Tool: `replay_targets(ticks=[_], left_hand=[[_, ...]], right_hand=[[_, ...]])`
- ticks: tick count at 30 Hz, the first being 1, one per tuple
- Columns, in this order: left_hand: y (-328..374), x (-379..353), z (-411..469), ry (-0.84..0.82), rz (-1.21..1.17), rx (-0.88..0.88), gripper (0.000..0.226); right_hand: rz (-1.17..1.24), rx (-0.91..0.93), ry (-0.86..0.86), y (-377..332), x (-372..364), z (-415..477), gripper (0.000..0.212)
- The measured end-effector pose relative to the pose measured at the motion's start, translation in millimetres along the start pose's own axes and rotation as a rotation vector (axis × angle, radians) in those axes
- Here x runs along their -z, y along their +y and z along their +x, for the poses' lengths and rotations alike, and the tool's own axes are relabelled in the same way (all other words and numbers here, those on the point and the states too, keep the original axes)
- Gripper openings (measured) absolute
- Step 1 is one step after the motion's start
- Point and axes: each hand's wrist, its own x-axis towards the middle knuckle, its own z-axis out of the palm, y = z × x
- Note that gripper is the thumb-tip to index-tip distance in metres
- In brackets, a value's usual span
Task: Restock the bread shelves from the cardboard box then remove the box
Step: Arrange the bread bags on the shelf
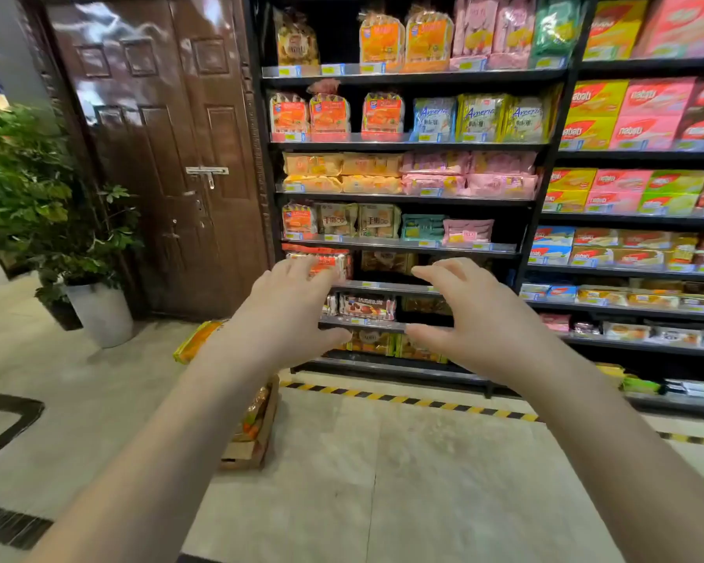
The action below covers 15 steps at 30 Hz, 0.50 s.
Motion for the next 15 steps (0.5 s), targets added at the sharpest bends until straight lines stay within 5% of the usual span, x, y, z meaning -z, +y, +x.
replay_targets(ticks=[15], left_hand=[[-111.4,-140.3,215.6,-0.223,-0.063,0.208,0.081]], right_hand=[[0.074,0.057,-0.189,66.3,-157.2,251.8,0.076]])
